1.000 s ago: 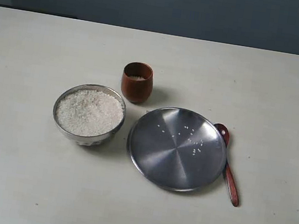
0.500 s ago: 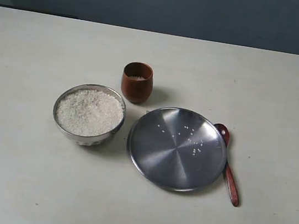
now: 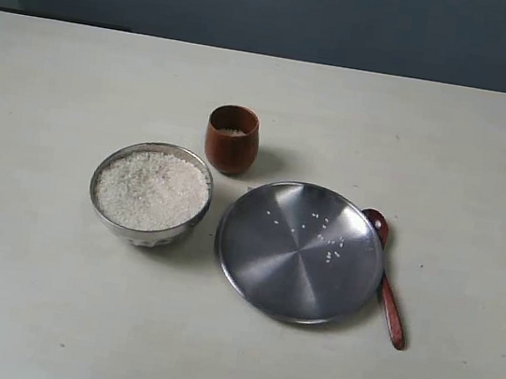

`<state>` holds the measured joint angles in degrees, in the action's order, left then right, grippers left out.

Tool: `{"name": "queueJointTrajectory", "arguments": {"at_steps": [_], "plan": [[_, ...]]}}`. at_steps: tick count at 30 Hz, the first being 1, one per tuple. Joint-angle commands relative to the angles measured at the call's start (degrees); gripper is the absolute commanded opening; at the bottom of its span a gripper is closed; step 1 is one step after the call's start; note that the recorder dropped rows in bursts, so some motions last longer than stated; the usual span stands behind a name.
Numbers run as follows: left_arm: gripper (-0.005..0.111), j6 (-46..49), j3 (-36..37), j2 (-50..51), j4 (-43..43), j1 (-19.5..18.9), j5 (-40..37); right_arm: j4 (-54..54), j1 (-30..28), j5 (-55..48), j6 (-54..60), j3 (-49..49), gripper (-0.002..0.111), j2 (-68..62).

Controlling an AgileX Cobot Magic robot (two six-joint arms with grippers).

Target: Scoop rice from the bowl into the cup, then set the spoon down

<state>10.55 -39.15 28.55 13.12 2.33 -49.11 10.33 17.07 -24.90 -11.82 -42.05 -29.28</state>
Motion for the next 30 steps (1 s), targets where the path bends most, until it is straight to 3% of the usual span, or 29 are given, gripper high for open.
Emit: {"name": "queueJointTrajectory", "arguments": {"at_steps": [1,7,16,30], "plan": [[0.0,0.07,-0.32,0.16,-0.26,0.11,0.77,-3.33,3.37,-9.27,9.21,-1.81,0.0,-6.22],[0.0,0.07,-0.32,0.16,-0.26,0.11,0.77,-4.76,4.08,-22.81,11.82,-1.71,0.0,-16.28],[0.0,0.07,-0.32,0.16,-0.26,0.11,0.77,-8.66,4.34,-22.64,11.82,-0.61,0.0,-29.84],[0.0,0.07,-0.32,0.16,-0.26,0.11,0.77,-12.55,5.03,-4.54,12.51,9.98,0.003,-38.45]]}}
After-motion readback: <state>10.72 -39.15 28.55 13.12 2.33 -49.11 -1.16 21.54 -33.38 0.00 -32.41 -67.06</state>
